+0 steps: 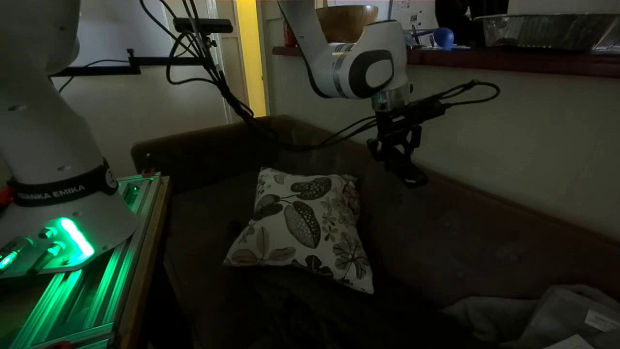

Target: Put the remote on the backrest of the chair

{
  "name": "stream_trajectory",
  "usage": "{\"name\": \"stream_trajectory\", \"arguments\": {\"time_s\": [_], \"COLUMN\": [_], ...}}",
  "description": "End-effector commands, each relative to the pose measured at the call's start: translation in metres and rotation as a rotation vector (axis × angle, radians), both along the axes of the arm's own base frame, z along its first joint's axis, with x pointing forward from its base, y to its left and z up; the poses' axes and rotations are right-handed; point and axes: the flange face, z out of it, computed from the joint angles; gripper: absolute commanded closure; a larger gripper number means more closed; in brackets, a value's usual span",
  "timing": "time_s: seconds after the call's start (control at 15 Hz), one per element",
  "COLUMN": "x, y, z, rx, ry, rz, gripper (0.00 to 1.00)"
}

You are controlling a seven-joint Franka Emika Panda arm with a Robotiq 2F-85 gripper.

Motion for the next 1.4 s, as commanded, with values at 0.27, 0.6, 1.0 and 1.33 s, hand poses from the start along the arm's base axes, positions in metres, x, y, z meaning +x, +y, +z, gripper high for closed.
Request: {"name": "stream_trajectory", "arguments": {"time_s": [0.27,0.6,1.0,1.33], "x": [-0.003,-0.002,0.015,0.030], "y": [0.061,0.047,0.135,0.204], "z": [0.002,-0.001,-0.003,-0.004], "rx": [-0.060,-0.061,-0.115,-0.149], "ry": [-0.043,-0.037,-0.081,-0.142], "rz": [0.165,0.145,0.283,0.378], "gripper": [0.39,0.64,0.64,0.64]}}
